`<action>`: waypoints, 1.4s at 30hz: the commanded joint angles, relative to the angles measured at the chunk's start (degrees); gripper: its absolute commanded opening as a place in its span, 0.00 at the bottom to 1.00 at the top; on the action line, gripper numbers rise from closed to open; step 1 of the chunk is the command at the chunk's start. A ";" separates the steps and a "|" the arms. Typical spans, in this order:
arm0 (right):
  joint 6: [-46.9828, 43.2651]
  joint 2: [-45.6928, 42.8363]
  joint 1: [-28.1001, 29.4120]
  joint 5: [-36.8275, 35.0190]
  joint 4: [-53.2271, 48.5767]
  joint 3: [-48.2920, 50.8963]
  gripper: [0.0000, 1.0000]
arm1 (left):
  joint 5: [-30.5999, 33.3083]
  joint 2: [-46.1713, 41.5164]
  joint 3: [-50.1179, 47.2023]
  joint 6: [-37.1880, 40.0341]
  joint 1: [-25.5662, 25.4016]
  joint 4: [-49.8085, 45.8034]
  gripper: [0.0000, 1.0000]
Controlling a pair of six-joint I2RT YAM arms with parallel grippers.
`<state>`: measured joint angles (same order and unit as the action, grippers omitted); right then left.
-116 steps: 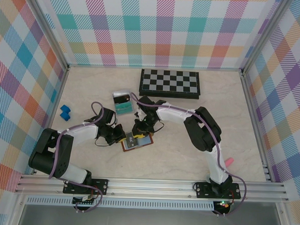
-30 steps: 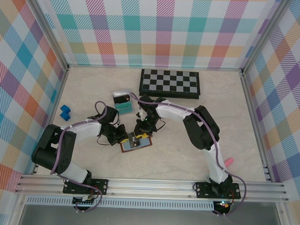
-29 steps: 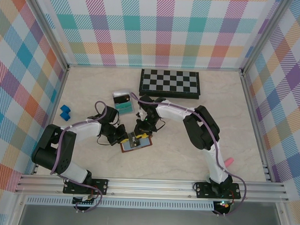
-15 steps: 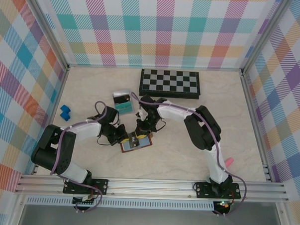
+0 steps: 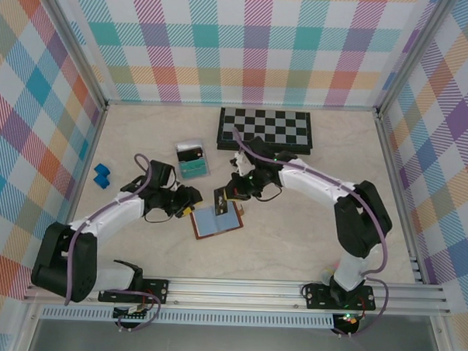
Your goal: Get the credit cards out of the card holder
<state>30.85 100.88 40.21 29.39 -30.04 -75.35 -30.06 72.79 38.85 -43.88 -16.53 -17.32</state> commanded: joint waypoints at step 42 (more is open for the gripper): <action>17.79 -8.12 -6.10 14.68 23.69 9.90 0.26 | -13.35 -11.00 -4.05 -12.46 -0.87 27.99 0.00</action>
<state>49.52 94.32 34.11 45.43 -4.51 -65.58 -44.36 63.66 35.38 -59.07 -17.10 10.72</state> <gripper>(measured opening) 0.229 0.040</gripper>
